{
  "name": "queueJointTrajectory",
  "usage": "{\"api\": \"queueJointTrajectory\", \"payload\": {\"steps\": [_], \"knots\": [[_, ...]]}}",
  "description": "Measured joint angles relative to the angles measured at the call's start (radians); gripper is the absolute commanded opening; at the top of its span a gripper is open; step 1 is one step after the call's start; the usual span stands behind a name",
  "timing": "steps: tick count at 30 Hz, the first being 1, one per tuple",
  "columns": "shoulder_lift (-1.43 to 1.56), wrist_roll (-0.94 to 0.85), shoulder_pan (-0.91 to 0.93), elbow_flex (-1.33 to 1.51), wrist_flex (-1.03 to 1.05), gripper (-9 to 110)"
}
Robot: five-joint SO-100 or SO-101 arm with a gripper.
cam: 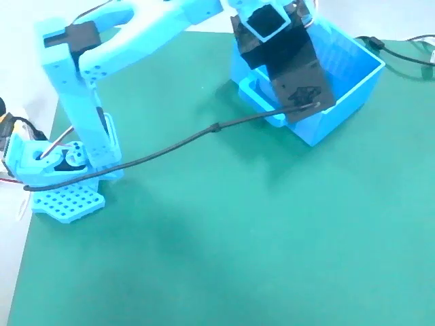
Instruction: Put the tape in the box
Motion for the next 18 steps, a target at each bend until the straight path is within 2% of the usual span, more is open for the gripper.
{"api": "queueJointTrajectory", "payload": {"steps": [9,18], "knots": [[0.267,0.000,0.140,0.015,0.158,22],[0.603,0.000,0.273,0.290,0.164,22]]}}
